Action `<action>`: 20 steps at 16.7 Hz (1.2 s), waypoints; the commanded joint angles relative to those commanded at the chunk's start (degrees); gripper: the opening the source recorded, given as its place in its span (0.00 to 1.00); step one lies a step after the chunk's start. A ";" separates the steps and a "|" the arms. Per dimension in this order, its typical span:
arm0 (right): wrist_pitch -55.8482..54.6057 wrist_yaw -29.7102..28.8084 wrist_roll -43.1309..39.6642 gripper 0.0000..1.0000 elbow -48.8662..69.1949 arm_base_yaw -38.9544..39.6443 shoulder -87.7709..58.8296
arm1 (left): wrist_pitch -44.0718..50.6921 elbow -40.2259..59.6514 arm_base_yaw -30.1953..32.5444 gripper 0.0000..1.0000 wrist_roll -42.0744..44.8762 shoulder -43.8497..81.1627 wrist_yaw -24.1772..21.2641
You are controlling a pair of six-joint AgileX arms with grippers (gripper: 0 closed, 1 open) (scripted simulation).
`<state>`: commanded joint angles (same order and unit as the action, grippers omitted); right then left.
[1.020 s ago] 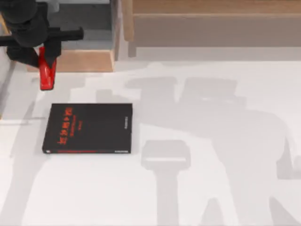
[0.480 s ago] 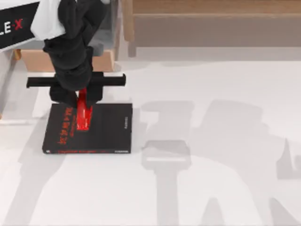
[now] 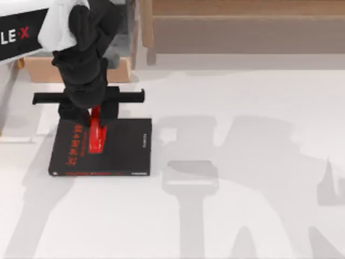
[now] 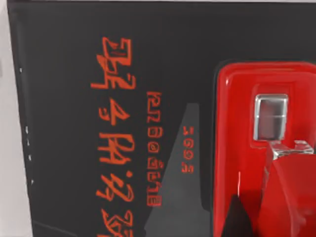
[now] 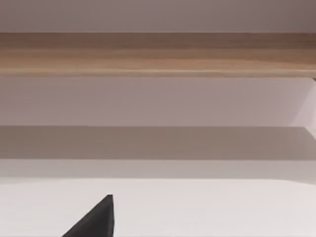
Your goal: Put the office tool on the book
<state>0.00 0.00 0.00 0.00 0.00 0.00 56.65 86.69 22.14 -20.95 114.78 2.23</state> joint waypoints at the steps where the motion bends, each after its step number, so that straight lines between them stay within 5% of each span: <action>1: 0.00 0.00 0.00 1.00 0.00 0.00 0.00 | -1.70 -0.64 0.01 0.00 0.02 0.26 0.01; 7: 0.00 0.00 0.00 1.00 0.00 0.00 0.00 | -3.89 -2.29 0.03 0.00 0.07 1.12 0.00; 20: 0.00 0.00 0.00 1.00 0.00 0.00 0.00 | -3.89 -2.29 0.03 0.98 0.07 1.12 0.00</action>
<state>0.00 0.00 0.00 0.00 0.00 0.00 52.76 84.40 22.17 -20.88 115.90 2.24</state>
